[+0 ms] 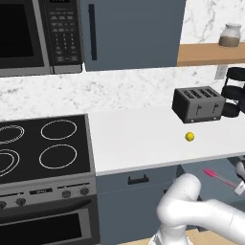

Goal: Pick the tongs from the drawer and place it on the counter.

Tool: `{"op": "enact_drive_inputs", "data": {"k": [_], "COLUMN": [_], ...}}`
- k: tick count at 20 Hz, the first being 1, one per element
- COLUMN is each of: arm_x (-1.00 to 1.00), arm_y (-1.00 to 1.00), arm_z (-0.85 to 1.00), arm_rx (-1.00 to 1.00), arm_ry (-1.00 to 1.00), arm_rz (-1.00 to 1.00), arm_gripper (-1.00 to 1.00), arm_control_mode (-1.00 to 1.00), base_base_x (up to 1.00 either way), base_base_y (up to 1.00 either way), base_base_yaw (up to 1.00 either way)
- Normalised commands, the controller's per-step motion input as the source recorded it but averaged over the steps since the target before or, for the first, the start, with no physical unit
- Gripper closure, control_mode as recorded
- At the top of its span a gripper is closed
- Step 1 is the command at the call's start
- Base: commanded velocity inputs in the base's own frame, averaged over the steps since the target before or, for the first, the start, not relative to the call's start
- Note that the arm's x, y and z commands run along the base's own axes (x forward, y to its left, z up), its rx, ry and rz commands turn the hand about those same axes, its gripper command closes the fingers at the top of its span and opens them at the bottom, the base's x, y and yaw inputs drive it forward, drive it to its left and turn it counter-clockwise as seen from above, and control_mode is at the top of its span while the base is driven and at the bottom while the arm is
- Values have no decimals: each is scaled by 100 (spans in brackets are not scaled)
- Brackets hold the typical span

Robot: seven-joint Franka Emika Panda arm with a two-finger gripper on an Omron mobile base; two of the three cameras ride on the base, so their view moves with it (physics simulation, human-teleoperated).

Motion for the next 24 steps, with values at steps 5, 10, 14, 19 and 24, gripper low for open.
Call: {"op": "enact_drive_inputs", "data": {"k": [5,10,14,19,24], "arm_x": [-5,-86,-100,-81,-21], "arm_y": [-12,-46,-42,-5,1], "arm_z": [-77,-96,-39,49,100], "arm_rx": [0,0,0,2,1], "arm_ry": [0,0,0,0,-9], "arm_rz": [20,12,14,16,21], "arm_gripper": [100,100,100,100,100], "arm_control_mode": [-100,-100,-100,-100,-100], "base_base_x": [0,0,0,0,0], "base_base_y": [0,0,0,0,0], "base_base_yaw": [0,0,0,0,0]}}
